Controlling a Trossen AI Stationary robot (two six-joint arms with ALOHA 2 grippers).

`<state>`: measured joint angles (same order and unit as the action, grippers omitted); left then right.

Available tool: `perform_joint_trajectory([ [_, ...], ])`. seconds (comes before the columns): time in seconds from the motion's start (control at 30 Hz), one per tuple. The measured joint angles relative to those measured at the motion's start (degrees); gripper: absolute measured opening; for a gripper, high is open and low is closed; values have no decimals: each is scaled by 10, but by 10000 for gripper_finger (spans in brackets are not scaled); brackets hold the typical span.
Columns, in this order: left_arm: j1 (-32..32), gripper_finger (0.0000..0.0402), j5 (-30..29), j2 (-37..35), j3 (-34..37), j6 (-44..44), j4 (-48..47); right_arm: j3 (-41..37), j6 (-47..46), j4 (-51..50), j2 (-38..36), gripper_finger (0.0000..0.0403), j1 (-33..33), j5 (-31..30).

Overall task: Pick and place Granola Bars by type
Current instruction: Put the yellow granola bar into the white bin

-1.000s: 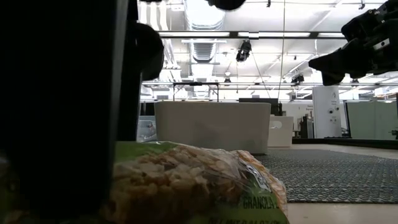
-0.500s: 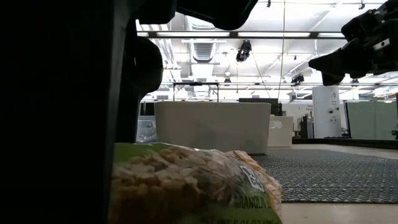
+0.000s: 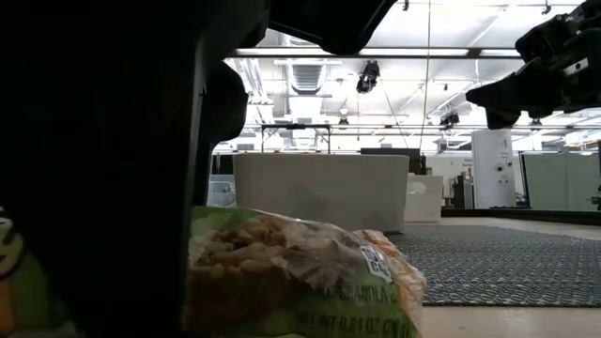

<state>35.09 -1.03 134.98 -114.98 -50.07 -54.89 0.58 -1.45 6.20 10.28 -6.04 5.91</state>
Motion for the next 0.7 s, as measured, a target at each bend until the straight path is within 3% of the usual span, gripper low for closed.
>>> perform_joint_trajectory([
  [0.43, 1, 60, 20, 0, -11, 2, -7, 0, 0, 0, 0, 9, 0, 0],
  [0.57, 0, 55, 14, 0, -46, 19, -45, 0, 0, 0, 0, 9, 0, 0],
  [0.7, -8, 55, -28, 0, -109, 38, -110, 0, 0, 0, 0, 9, 0, 0],
])
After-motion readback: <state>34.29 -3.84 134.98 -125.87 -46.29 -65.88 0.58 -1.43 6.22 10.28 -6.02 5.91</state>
